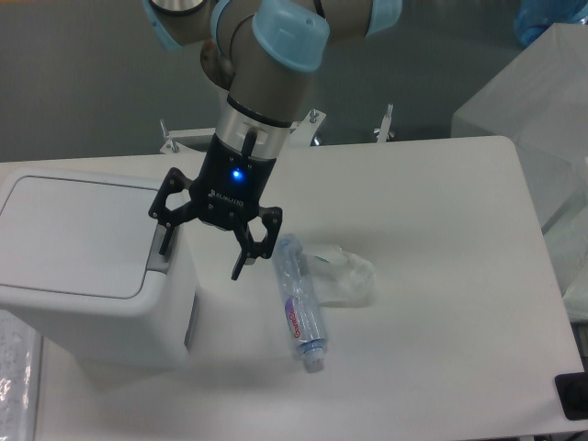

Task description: Open the trash can

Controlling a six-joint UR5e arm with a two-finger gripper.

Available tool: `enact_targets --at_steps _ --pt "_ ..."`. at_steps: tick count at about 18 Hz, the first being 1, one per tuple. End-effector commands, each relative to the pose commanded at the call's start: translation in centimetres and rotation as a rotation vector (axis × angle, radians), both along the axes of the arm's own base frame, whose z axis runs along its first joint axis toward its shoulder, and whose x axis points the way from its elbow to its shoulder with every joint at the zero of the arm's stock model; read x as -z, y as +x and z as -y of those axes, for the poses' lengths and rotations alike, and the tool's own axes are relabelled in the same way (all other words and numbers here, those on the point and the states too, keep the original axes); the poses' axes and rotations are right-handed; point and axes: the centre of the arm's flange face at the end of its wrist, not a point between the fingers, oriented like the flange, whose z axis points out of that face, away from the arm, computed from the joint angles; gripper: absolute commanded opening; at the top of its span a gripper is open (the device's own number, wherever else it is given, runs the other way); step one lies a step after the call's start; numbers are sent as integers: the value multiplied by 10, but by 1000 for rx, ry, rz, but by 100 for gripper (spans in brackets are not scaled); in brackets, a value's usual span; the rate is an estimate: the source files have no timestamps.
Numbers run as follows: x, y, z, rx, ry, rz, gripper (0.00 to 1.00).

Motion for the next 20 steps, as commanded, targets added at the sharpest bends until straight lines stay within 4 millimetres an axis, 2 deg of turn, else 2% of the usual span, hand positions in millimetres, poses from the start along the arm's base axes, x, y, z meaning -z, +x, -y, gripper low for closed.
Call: enact_targets --at_steps 9,13,16,20 --pt "1 -2 -1 -5 -4 2 100" --pt "-11 -6 -4 4 17 -24 100" --pt "-13 -27 2 9 24 -64 100" --pt "-11 -80 37 28 33 -169 100"
